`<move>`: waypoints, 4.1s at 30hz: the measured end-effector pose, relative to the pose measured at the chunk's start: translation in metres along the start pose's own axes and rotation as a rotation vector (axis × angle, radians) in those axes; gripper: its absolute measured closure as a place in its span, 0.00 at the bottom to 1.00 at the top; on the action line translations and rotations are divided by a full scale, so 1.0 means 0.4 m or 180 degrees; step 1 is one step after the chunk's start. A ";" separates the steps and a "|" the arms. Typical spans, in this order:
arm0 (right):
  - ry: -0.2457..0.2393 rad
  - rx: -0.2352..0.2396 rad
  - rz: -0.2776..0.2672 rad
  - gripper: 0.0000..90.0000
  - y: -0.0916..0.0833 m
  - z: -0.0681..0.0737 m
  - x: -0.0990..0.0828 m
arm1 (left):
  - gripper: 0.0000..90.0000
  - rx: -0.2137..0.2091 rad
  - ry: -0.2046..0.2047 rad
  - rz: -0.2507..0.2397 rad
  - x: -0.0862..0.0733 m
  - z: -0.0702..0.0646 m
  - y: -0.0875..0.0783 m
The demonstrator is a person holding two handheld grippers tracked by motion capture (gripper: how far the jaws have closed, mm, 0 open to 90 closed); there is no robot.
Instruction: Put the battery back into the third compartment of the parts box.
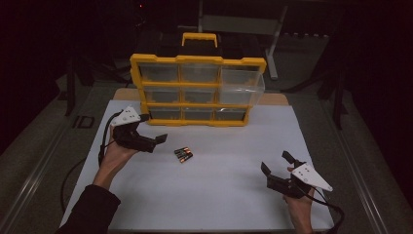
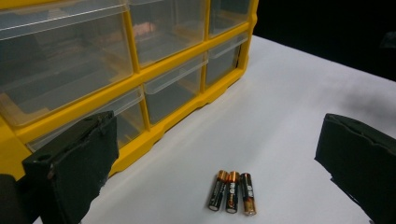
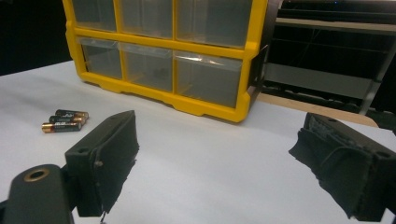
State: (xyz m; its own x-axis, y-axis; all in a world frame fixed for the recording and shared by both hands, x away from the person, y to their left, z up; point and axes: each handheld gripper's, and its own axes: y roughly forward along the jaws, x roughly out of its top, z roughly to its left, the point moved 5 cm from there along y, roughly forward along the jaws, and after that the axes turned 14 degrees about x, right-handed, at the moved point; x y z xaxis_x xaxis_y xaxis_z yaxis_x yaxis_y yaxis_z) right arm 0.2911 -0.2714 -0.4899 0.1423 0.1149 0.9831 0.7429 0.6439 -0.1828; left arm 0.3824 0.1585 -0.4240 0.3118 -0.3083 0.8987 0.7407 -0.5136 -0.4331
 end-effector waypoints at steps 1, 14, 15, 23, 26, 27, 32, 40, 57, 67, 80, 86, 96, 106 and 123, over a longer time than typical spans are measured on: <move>-0.0004 -0.0005 -0.0007 0.13 -0.001 0.000 0.001 | 0.00 -0.0005 -0.0021 0.0004 0.003 0.004 0.004; -0.0004 0.0006 -0.0032 0.13 -0.002 0.002 0.003 | 0.00 -0.0045 0.0024 0.0236 0.017 0.006 0.061; -0.0003 0.0010 -0.0032 0.13 -0.002 0.003 0.003 | 0.00 -0.0065 0.0041 0.0286 0.020 0.002 0.073; -0.0010 0.0009 -0.0039 0.13 -0.002 0.003 0.003 | 0.00 -0.0107 0.0161 0.0541 0.025 -0.011 0.121; -0.0007 0.0007 -0.0039 0.13 -0.002 0.002 0.003 | 0.00 -0.0109 0.0201 0.0605 0.023 -0.014 0.132; -0.0008 0.0008 -0.0043 0.13 -0.002 0.002 0.004 | 0.00 -0.0104 0.0219 0.0665 0.020 -0.017 0.141; -0.0016 0.0018 -0.0045 0.13 -0.002 0.003 0.004 | 0.00 -0.0116 0.0234 0.0747 0.017 -0.022 0.155; -0.0015 0.0016 -0.0050 0.13 -0.003 0.003 0.004 | 0.00 -0.0145 0.0371 0.0994 -0.004 -0.052 0.197; -0.0028 0.0017 -0.0052 0.13 -0.004 0.004 0.005 | 0.10 -0.0197 0.0438 0.1331 -0.042 -0.070 0.247; -0.0038 0.0019 -0.0052 0.13 -0.003 0.005 0.005 | 0.23 -0.0306 0.0553 0.1478 -0.059 -0.082 0.254; -0.0043 0.0024 -0.0064 0.13 -0.005 0.006 0.006 | 0.56 -0.0460 0.0797 0.1686 -0.091 -0.111 0.270; -0.0046 0.0024 -0.0069 0.13 -0.006 0.006 0.006 | 0.69 -0.0442 0.0849 0.1788 -0.106 -0.110 0.282; -0.0047 0.0027 -0.0069 0.13 -0.006 0.007 0.007 | 0.81 -0.0358 0.0965 0.2017 -0.140 -0.109 0.309; -0.0060 0.0034 -0.0069 0.14 -0.007 0.008 0.007 | 0.85 -0.0273 0.1078 0.2199 -0.162 -0.109 0.323; -0.0052 0.0038 -0.0068 0.14 -0.007 0.008 0.007 | 0.86 -0.0222 0.1041 0.2188 -0.155 -0.102 0.315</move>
State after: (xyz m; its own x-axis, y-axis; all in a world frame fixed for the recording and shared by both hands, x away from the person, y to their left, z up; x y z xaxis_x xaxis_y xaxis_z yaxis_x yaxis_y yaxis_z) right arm 0.2874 -0.2705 -0.4867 0.1157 0.1133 0.9868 0.7378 0.6553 -0.1617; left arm 0.4320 0.0804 -0.5372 0.4888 -0.7927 0.3642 0.4012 -0.1665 -0.9007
